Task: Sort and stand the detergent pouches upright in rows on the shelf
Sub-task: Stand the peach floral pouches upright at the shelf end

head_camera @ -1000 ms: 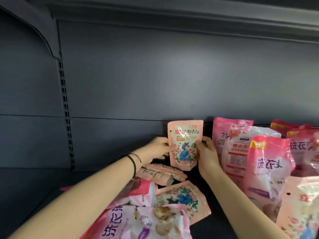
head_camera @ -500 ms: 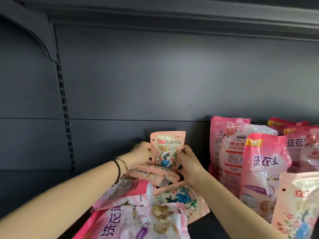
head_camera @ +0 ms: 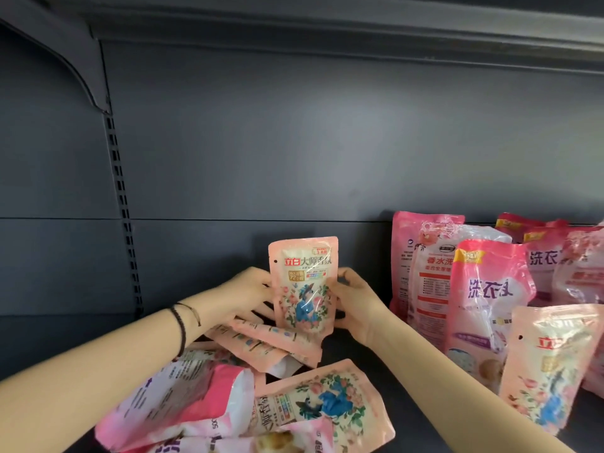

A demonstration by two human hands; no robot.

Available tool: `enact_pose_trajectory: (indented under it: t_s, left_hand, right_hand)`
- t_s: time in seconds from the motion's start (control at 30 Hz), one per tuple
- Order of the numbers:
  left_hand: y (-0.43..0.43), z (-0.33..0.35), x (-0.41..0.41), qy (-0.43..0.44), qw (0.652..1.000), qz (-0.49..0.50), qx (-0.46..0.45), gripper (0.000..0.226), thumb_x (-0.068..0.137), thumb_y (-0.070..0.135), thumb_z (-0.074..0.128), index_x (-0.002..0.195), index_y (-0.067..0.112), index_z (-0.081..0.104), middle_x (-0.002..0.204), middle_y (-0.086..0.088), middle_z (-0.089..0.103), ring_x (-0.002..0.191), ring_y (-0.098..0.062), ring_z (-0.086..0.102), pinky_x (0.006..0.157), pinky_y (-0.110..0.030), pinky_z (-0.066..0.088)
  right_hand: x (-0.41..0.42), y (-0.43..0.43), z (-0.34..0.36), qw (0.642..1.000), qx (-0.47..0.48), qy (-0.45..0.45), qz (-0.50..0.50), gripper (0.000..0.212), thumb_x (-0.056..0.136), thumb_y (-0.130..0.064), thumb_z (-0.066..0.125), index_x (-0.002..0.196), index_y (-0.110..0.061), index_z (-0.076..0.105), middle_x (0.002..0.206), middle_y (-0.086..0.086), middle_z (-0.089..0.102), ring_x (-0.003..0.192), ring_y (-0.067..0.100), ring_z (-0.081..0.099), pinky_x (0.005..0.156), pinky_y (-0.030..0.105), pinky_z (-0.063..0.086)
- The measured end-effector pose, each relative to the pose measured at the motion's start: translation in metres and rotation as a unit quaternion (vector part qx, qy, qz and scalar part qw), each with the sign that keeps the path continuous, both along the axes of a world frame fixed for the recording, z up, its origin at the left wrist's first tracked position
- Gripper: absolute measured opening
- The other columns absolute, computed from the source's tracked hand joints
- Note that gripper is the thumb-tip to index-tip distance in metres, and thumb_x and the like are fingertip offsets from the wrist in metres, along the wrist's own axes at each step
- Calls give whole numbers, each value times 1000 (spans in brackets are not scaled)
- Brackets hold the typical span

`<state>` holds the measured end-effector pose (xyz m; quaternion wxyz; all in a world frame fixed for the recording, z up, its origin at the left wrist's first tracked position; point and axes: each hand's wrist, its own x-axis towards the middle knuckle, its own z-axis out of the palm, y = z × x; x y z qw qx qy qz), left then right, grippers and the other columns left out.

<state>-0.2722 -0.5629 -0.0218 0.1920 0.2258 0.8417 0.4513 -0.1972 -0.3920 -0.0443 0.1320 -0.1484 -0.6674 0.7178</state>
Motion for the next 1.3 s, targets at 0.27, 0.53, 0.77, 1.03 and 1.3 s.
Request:
enact_pose_trajectory:
  t_s: [0.27, 0.53, 0.77, 1.03, 1.3]
  left_hand:
    - [51, -4, -18, 38, 998, 47, 13, 27, 101, 16, 42, 122, 7, 58, 117, -14, 66, 100, -30, 67, 81, -36, 56]
    - [66, -10, -29, 55, 997, 58, 4, 24, 101, 17, 44, 116, 5, 59, 117, -15, 65, 100, -29, 67, 80, -35, 57]
    - [32, 24, -30, 322, 917, -34, -234, 34, 98, 38, 46, 100, 12, 68, 94, -3, 69, 85, -23, 67, 75, -38, 55]
    - [-36, 54, -9, 544, 688, -174, -448, 34, 97, 47, 38, 115, 27, 59, 101, 6, 67, 91, -17, 62, 75, -33, 51]
    - [-74, 37, -9, 582, 628, -214, -471, 38, 96, 47, 41, 126, 26, 51, 109, 1, 65, 105, -21, 58, 83, -38, 49]
  right_hand:
    - [-25, 33, -1, 997, 12, -10, -81, 13, 99, -11, 45, 102, -17, 56, 109, 6, 65, 95, 22, 64, 76, 42, 53]
    - [-32, 46, 0, 974, 158, 19, -164, 20, 95, -9, 50, 115, -14, 52, 118, 7, 61, 96, 17, 58, 70, 27, 50]
    - [-14, 32, 61, 794, 570, 150, -150, 28, 88, -6, 53, 115, -14, 57, 119, 4, 53, 103, 22, 56, 79, 32, 48]
    - [5, 4, 82, 551, 833, -23, 53, 34, 91, -25, 51, 125, -20, 52, 116, 4, 58, 99, 27, 61, 74, 36, 52]
    - [12, -44, 58, 493, 862, -13, 112, 37, 93, -41, 48, 123, -20, 53, 113, 4, 60, 99, 29, 60, 68, 33, 46]
